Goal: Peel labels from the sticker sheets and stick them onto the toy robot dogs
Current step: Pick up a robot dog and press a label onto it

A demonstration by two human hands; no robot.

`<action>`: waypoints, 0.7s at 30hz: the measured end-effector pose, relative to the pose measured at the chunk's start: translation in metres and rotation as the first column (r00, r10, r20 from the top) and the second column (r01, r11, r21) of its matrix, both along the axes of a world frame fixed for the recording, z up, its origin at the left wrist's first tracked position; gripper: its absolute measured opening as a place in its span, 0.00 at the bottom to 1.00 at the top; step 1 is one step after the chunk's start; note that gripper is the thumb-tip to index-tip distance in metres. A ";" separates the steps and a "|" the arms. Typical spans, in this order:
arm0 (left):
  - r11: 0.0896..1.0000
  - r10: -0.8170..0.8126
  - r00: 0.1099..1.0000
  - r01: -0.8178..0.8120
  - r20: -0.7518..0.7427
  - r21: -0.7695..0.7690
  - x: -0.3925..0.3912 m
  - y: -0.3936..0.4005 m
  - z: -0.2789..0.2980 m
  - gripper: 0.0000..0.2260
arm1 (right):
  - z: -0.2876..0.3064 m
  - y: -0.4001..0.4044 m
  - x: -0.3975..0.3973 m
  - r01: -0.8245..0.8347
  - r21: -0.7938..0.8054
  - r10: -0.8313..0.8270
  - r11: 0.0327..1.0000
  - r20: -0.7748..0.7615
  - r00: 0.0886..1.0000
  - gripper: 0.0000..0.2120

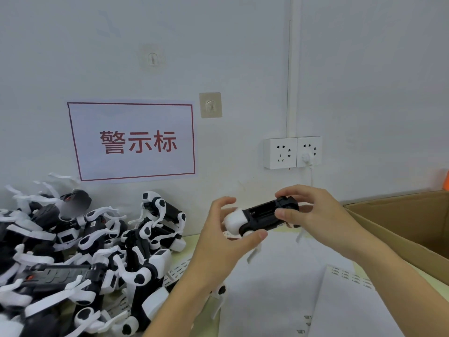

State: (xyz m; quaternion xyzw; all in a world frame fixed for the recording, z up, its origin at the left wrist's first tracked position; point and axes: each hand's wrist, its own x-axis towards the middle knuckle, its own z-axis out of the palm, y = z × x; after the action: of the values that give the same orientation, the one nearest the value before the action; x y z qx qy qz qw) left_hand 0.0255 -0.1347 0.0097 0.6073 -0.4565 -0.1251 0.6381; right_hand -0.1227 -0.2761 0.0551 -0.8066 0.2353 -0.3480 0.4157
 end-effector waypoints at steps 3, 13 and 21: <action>1.000 -0.002 0.998 0.002 0.059 0.000 0.002 0.002 0.001 0.29 | -0.003 -0.009 0.000 -0.080 0.313 0.055 0.946 0.089 0.995 0.09; 0.993 -0.017 1.000 0.017 0.002 -0.118 -0.004 -0.002 0.003 0.20 | -0.020 -0.011 0.004 -0.316 0.499 0.344 0.807 0.037 0.938 0.23; 0.995 -0.035 0.994 0.025 -0.102 -0.096 0.000 -0.006 -0.001 0.14 | -0.017 -0.006 0.003 -0.432 0.507 0.395 0.746 0.186 0.900 0.28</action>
State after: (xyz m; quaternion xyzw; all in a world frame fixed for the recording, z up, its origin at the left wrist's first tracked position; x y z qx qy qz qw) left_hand 0.0258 -0.1404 0.0092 0.5622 -0.4374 -0.1443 0.6869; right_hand -0.1200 -0.2817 0.0381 -0.6776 0.1247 -0.1940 0.6984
